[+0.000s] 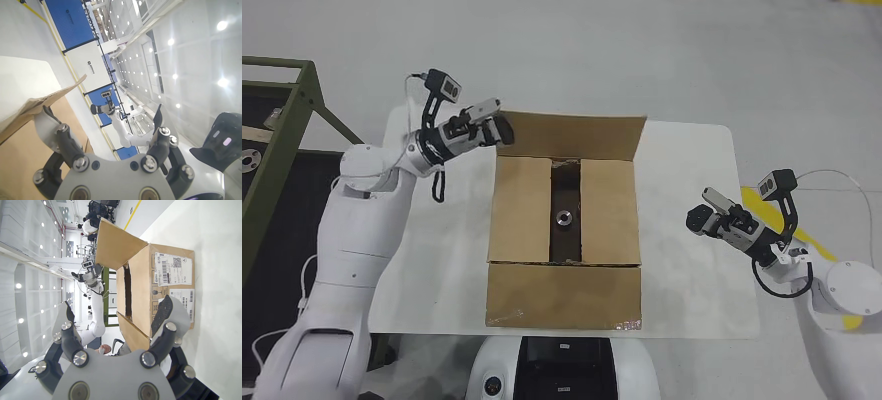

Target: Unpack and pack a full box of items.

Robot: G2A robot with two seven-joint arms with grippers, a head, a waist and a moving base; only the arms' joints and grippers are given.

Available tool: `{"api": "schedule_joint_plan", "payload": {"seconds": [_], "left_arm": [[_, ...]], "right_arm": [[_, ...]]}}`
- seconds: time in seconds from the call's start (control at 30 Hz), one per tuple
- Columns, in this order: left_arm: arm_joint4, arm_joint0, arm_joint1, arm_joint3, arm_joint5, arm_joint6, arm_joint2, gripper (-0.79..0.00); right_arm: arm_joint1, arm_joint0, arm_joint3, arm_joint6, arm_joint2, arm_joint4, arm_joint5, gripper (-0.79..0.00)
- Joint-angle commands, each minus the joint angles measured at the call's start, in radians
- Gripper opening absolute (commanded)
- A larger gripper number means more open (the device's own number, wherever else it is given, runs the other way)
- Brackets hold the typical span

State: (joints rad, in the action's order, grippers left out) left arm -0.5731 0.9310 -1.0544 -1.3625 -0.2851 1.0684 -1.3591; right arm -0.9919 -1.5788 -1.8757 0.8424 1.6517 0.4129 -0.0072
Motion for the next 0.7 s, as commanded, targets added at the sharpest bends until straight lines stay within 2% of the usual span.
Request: {"api": "schedule_joint_plan", "payload": {"seconds": [0.0,0.33,0.67], "left_arm": [[0.04,-0.018,-0.002,0.018,-0.015,-0.023,0.014,0.0],[0.109,-0.1,-0.014,0.147,0.003,-0.112,0.06,0.0],[0.187,-0.16,-0.022,0.262,0.014,-0.126,0.105,0.0]], "right_arm": [[0.0,0.0,0.0,0.0,0.0,0.0,0.0,0.0],[0.0,0.0,0.0,0.0,0.0,0.0,0.0,0.0],[0.0,0.0,0.0,0.0,0.0,0.0,0.0,0.0]]}}
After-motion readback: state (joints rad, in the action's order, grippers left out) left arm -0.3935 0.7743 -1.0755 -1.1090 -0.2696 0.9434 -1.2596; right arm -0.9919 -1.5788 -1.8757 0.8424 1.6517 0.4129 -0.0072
